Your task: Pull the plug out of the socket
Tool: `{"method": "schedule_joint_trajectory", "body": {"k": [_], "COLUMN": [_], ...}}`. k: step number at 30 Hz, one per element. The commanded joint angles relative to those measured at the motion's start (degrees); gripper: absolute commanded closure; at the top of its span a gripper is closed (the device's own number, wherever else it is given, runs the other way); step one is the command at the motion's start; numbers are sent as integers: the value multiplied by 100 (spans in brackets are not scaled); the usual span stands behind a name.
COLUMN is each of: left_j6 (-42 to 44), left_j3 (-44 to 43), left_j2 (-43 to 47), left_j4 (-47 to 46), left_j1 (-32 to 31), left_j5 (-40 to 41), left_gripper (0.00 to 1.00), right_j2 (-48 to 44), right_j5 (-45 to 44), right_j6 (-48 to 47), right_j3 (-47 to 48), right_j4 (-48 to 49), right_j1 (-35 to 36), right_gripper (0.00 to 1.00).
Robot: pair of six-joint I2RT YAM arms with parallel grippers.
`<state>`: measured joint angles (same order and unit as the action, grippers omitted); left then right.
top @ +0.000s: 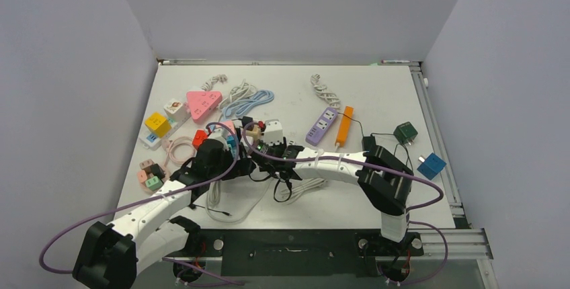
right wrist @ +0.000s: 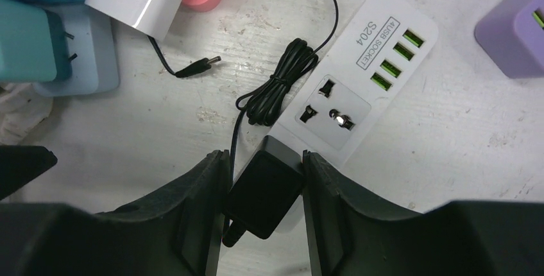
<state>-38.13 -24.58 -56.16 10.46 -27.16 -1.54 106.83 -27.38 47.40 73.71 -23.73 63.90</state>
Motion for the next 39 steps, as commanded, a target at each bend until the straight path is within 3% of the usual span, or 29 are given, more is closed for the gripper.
{"method": "schedule_joint_trajectory", "body": {"k": [1,11,19,27,34,39], "left_j6": [46,-374,-593,-855,-994,-1174], "left_j3": [-422,-592,-587,-611,-779,-802], "left_j2": [-43,-621,-1070,-1485,-1968,-2370], "left_j4": [-107,-842,-1526,-2164,-2632,-3116], "left_j1": [52,122,123,123,123,101], "left_j5": [-248,-975,-1411,-1644,-1844,-2078], "left_gripper": [4,3,3,4,17,20], "right_j2": [-191,-1738,-2478,-2842,-3066,-3124], "right_j5": [159,1245,1777,1981,2146,2224], "right_j6": [-1146,-2326,-2490,-2322,-2337,-2359], "right_j3": [-241,-2212,-3127,-3628,-3877,-3930], "right_j4": [512,2633,3668,4403,4785,4871], "right_j1": [53,-17,-180,-203,-195,-194], "right_gripper": [95,95,95,95,95,95]}}
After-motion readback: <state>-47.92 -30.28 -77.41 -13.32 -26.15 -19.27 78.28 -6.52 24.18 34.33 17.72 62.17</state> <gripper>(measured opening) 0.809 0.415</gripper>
